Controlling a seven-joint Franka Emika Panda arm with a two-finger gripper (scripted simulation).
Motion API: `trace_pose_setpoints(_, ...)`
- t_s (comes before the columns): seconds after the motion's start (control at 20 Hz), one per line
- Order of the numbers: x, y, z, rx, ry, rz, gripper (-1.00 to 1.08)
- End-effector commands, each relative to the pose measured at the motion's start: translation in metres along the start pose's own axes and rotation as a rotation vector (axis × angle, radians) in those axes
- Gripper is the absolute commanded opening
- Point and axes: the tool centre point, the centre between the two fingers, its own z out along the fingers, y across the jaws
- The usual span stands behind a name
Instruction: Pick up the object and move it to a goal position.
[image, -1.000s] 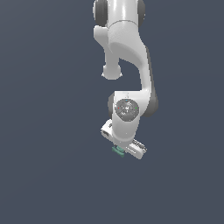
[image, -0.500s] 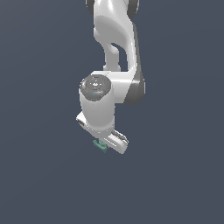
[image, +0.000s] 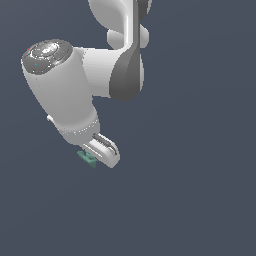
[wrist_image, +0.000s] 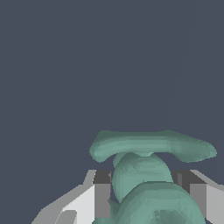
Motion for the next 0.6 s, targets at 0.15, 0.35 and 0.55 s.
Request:
trace_pose_setpoints(0.15, 0.024, 0.027, -0.039, -0.001, 0.0, -0.001, -1.0)
trace_pose_setpoints(0.35, 0.037, 0.041, -0.06, -0.001, 0.0, -0.001, -1.0)
trace_pose_setpoints(0.55, 0.047, 0.051, -0.074, -0.001, 0.0, -0.001, -1.0)
